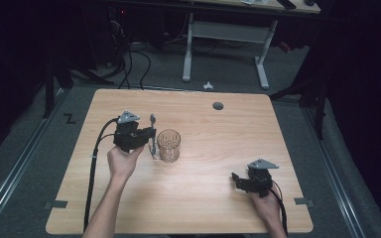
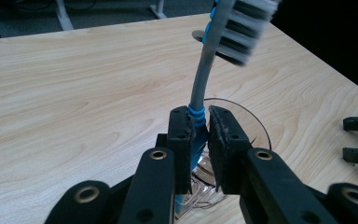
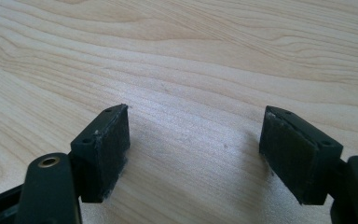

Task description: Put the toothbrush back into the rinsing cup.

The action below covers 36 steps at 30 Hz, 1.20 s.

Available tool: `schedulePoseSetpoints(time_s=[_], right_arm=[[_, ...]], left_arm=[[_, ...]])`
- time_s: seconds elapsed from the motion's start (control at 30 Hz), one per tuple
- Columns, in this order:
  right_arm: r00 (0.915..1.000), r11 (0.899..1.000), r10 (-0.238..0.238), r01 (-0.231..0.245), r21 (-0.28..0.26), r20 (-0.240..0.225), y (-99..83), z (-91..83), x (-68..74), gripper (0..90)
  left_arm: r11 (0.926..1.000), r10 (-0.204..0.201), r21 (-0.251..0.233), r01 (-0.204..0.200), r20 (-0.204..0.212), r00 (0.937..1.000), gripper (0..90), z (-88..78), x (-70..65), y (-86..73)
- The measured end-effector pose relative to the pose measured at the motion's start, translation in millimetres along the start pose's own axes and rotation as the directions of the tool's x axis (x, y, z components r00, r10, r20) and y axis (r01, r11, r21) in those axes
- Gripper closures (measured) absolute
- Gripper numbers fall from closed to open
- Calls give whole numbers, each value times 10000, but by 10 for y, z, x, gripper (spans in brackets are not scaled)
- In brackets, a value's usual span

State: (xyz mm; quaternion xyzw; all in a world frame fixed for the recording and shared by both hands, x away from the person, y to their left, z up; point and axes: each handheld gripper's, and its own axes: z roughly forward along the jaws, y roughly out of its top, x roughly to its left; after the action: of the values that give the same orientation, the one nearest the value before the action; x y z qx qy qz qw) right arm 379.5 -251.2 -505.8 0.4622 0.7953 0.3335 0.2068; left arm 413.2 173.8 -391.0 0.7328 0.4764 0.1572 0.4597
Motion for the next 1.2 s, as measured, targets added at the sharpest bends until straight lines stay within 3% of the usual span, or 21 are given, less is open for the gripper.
schedulePoseSetpoints(time_s=[0.9, 1.2], right_arm=[[10000, 10000, -4, 4, 0, 0, 0, 0, 0, 246], [10000, 10000, 0, 0, 2, -1, 0, 0, 0, 246]], left_arm=[[9993, -130, 337, 132, -46, 9999, 791, 89, 33, -113], [9992, 14, 401, -9, -120, 9999, 788, 103, 11, -122]])
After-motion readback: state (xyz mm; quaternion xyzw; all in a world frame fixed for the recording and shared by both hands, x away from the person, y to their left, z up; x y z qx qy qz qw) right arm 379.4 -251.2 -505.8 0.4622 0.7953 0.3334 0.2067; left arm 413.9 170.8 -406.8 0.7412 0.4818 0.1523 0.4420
